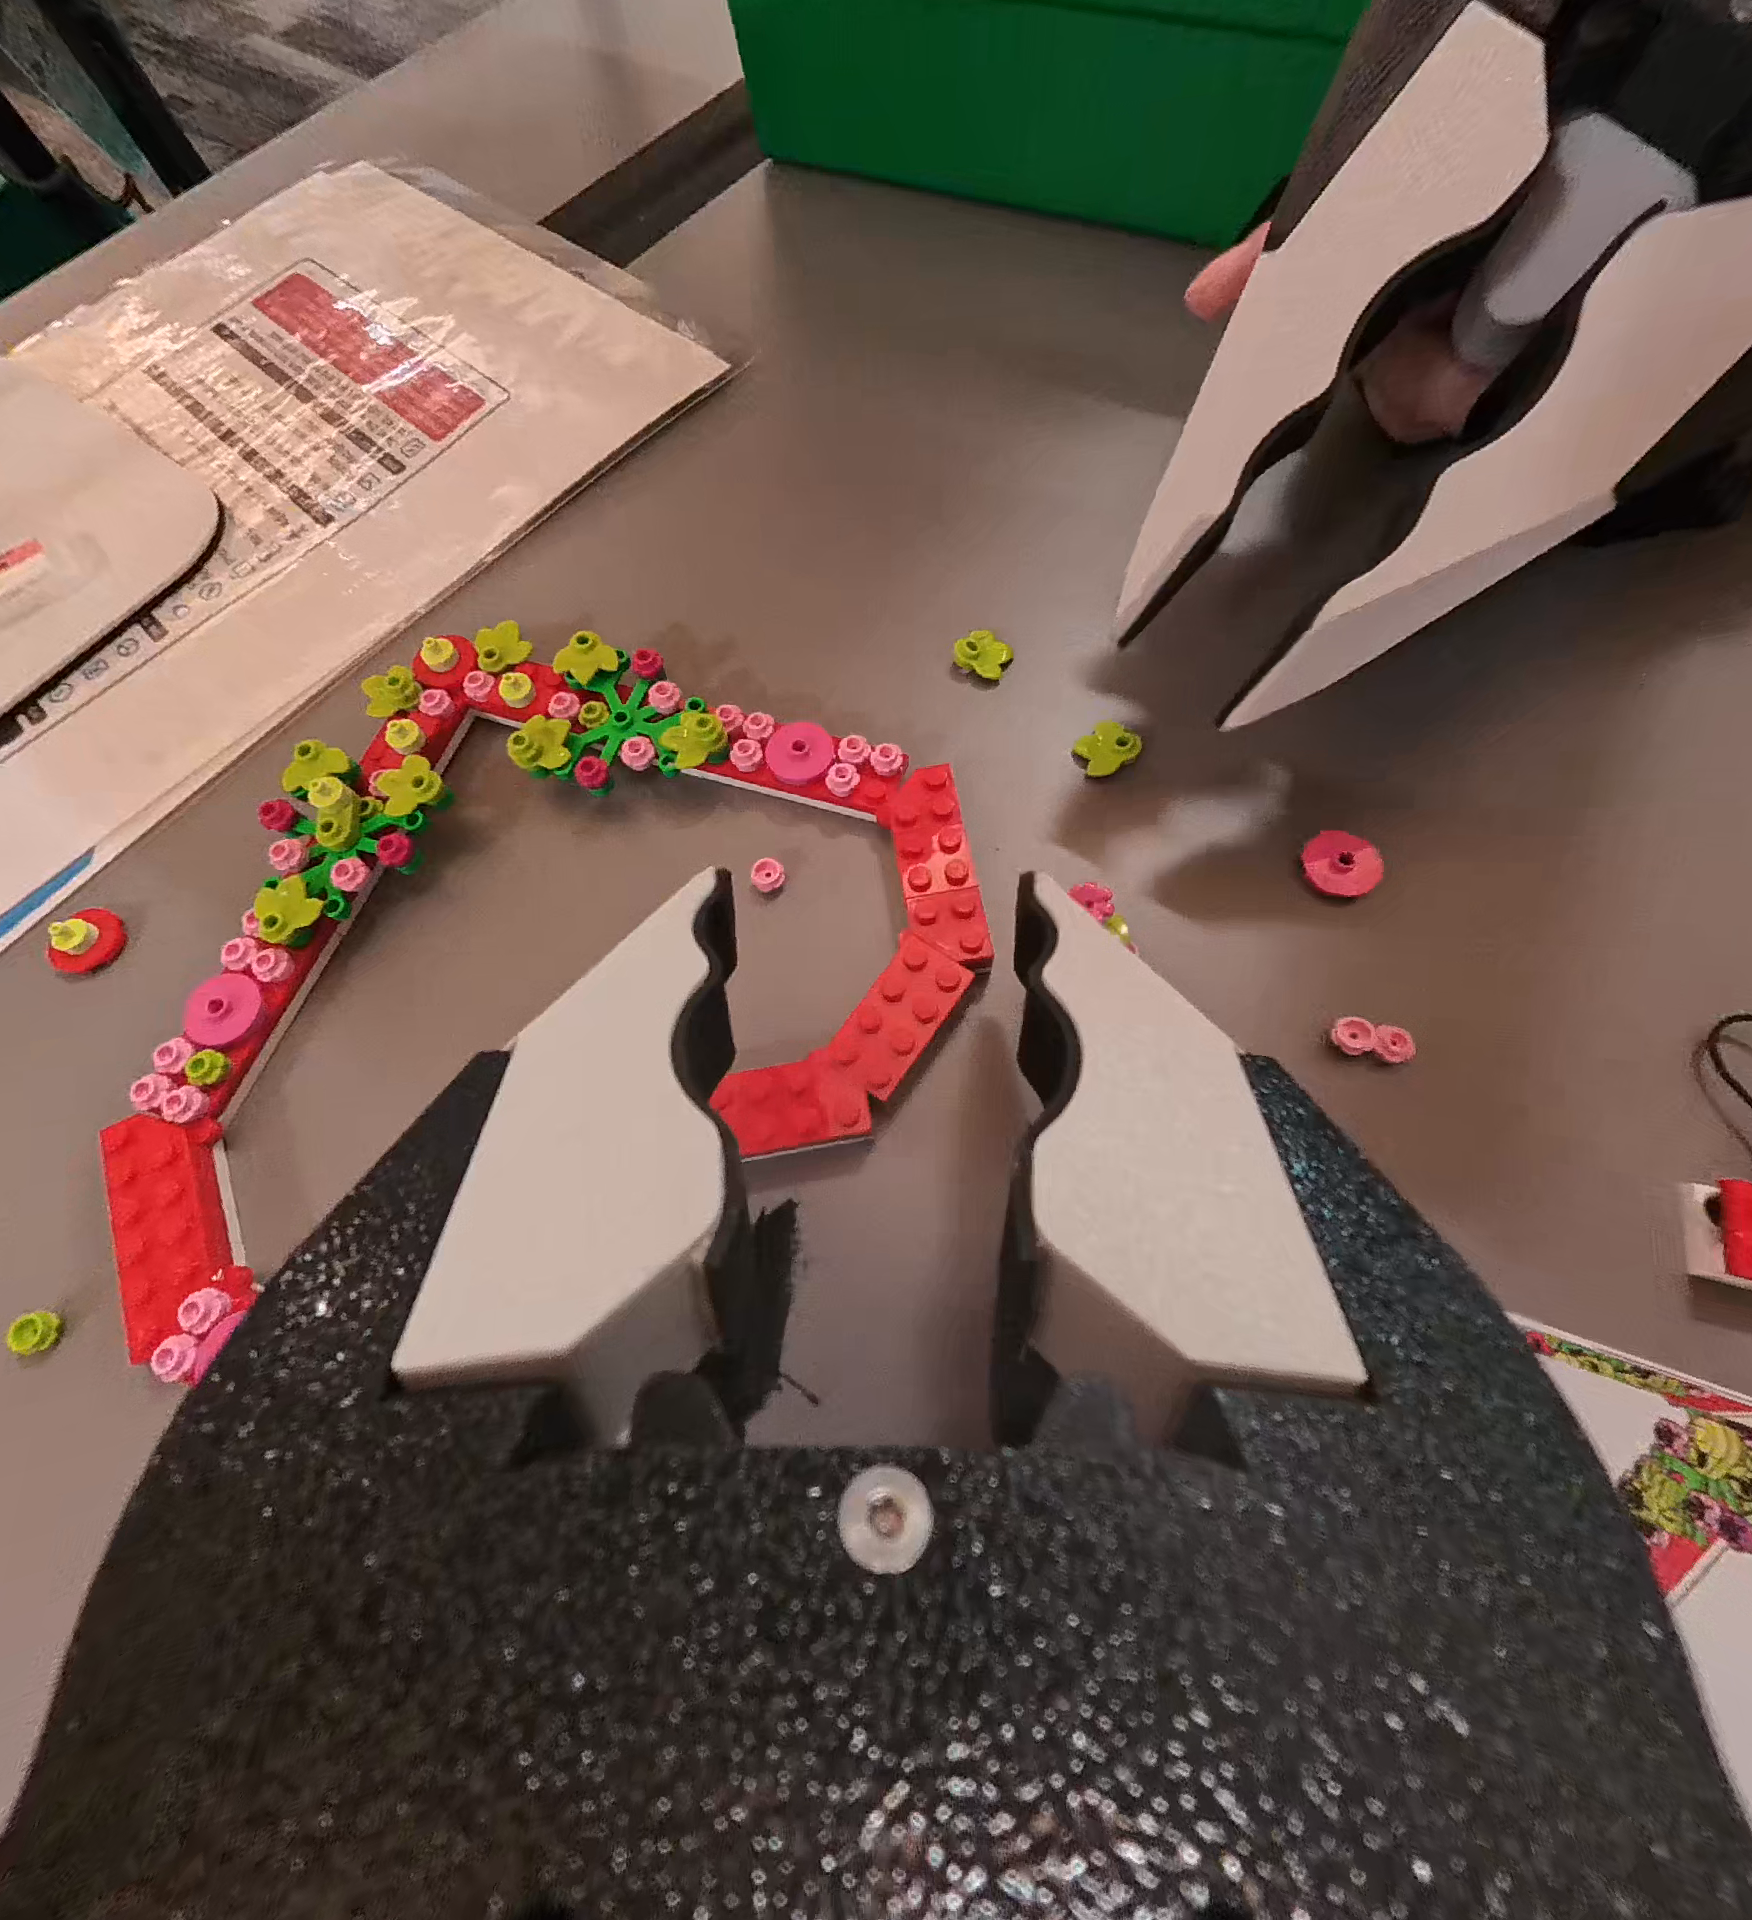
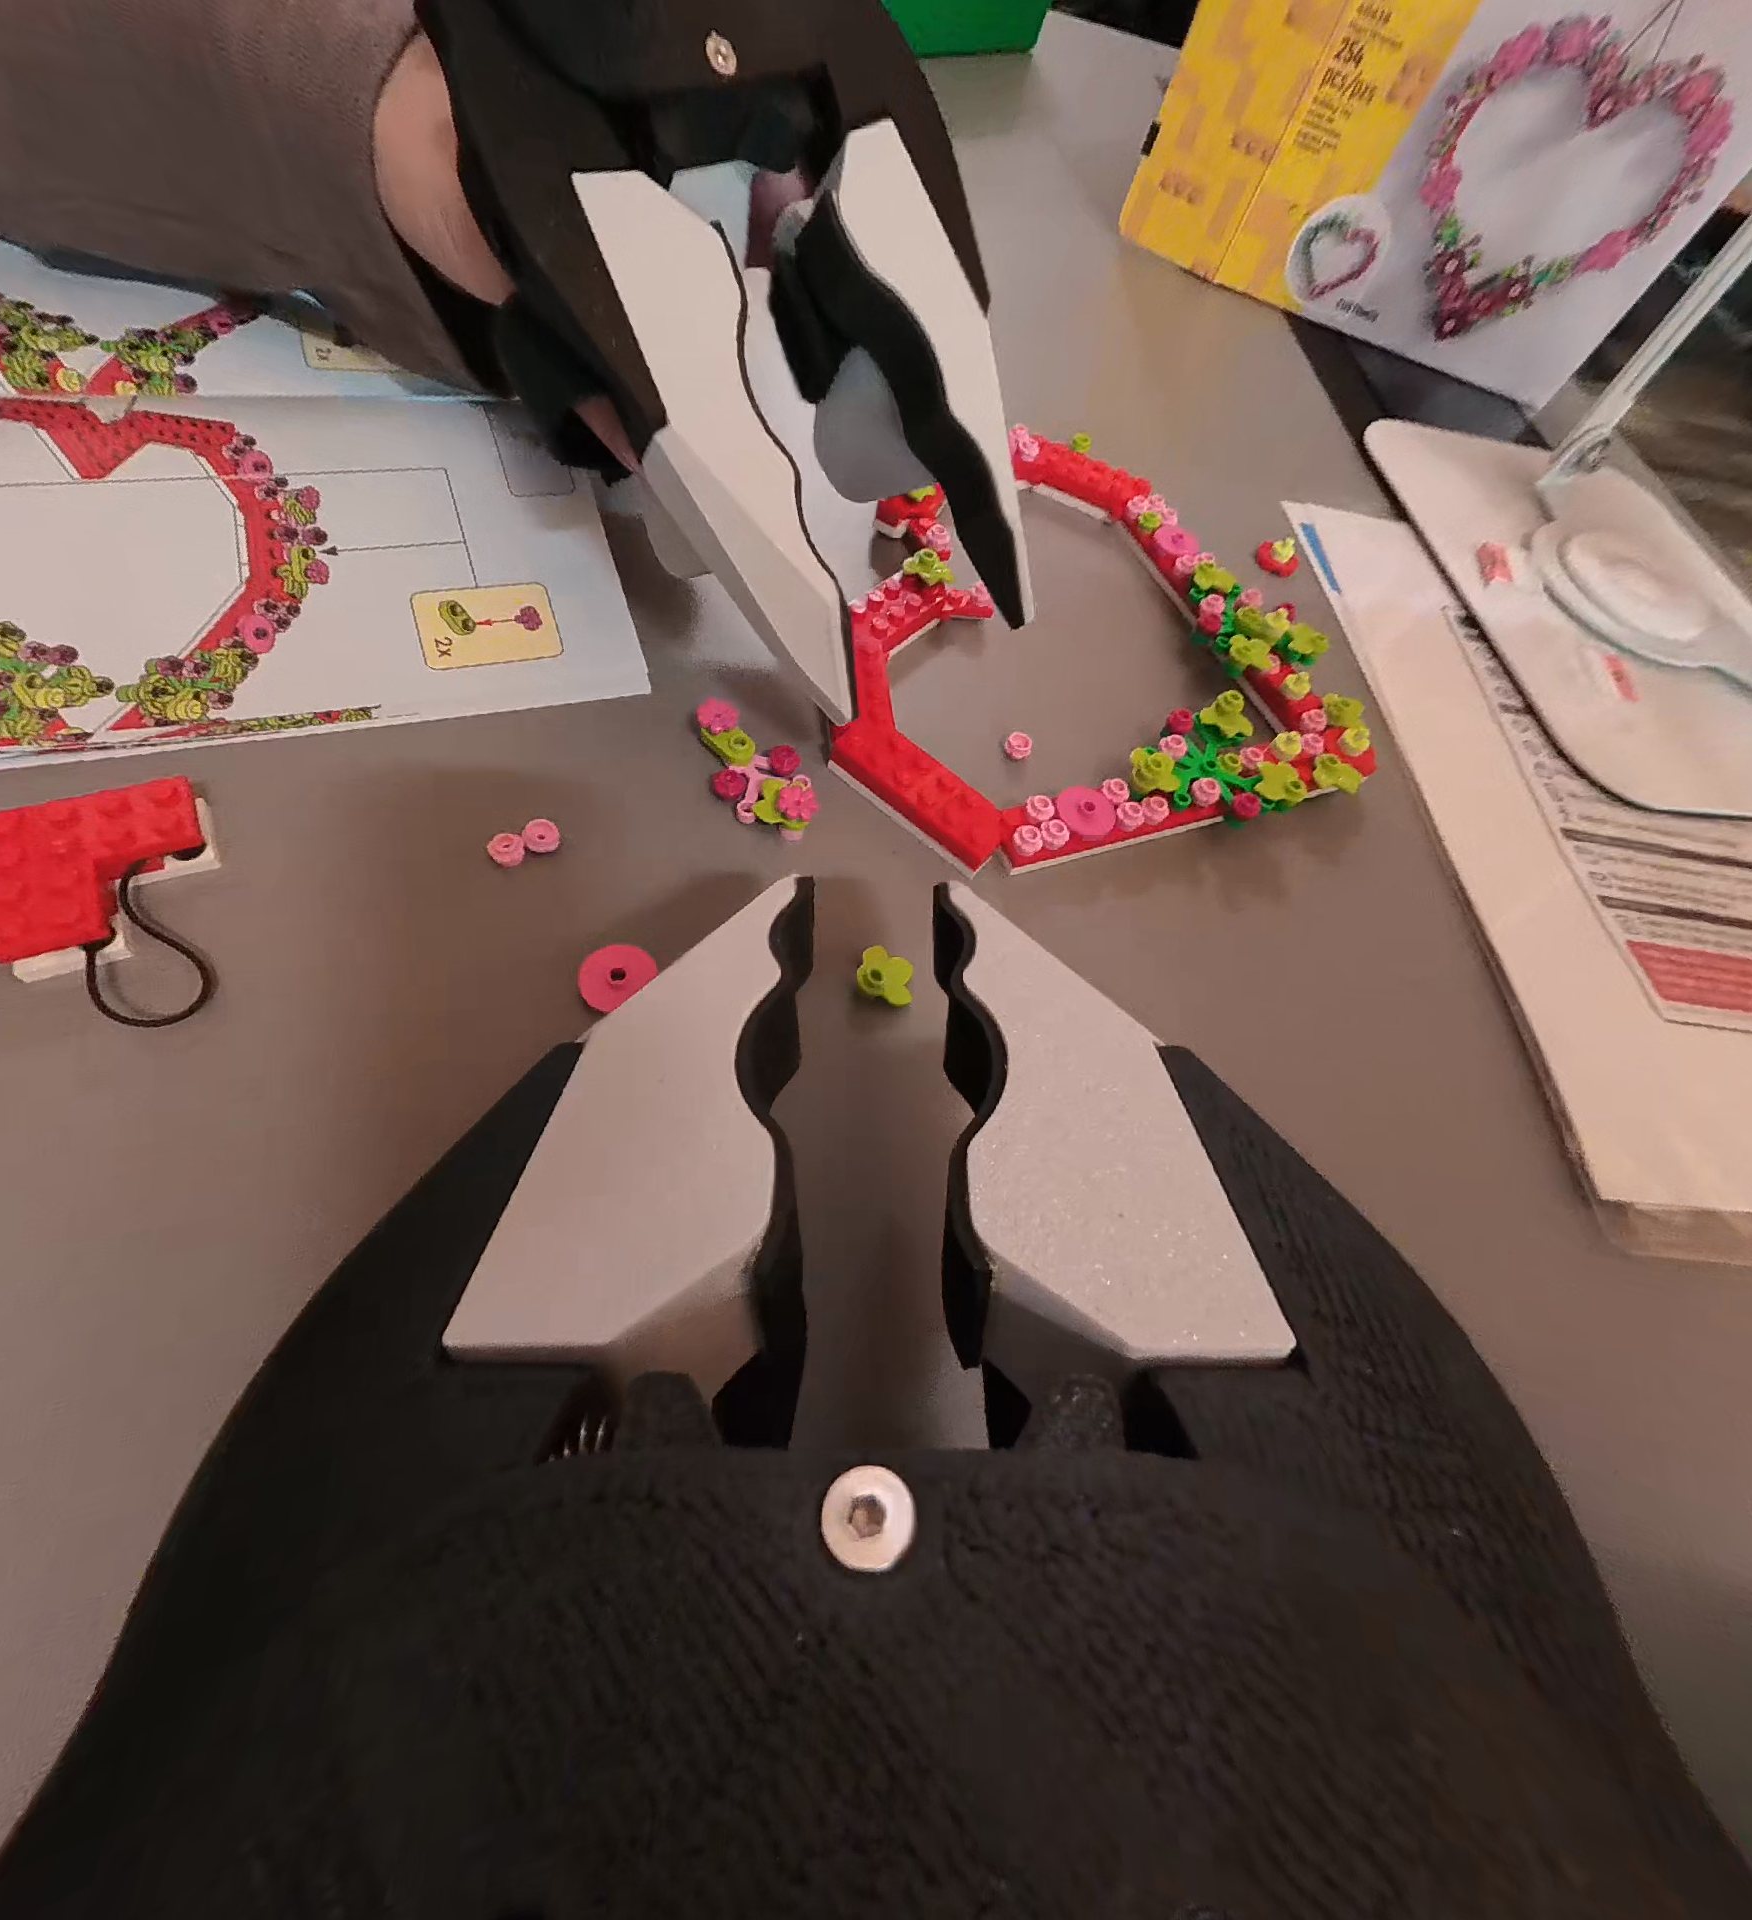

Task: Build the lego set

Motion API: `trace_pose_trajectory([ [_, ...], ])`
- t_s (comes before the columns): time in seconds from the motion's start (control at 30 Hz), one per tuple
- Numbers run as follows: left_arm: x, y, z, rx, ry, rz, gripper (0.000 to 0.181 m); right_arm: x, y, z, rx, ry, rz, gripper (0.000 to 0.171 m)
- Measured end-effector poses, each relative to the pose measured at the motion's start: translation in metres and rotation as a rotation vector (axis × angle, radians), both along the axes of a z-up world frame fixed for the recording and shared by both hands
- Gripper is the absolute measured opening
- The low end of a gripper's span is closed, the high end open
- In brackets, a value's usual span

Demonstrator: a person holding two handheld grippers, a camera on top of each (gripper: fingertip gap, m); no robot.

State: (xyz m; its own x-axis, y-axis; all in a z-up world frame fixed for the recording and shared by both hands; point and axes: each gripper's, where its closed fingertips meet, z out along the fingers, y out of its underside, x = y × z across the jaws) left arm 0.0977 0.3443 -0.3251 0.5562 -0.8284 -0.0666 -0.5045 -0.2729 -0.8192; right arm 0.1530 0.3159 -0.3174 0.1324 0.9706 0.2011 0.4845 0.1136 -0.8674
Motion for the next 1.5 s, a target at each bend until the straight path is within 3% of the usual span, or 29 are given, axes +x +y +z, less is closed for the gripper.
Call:
trace_pose_trajectory([
  [0.2,-0.005,0.001,0.004,0.006,0.006,0.003,0.050,0.001,0.002,-0.006,-0.104,-0.027,0.001,0.025],
  [0.9,-0.007,-0.003,0.020,0.015,0.011,-0.018,0.049,0.002,0.006,-0.005,-0.127,-0.018,-0.019,0.025],
  [1.17,0.008,-0.015,0.013,-0.027,-0.043,-0.096,0.054,0.003,0.003,-0.006,-0.187,-0.020,0.019,0.036],
  [1.5,0.018,-0.011,-0.010,-0.030,0.030,-0.127,0.038,0.004,0.004,-0.028,-0.216,-0.163,0.033,0.021],
])
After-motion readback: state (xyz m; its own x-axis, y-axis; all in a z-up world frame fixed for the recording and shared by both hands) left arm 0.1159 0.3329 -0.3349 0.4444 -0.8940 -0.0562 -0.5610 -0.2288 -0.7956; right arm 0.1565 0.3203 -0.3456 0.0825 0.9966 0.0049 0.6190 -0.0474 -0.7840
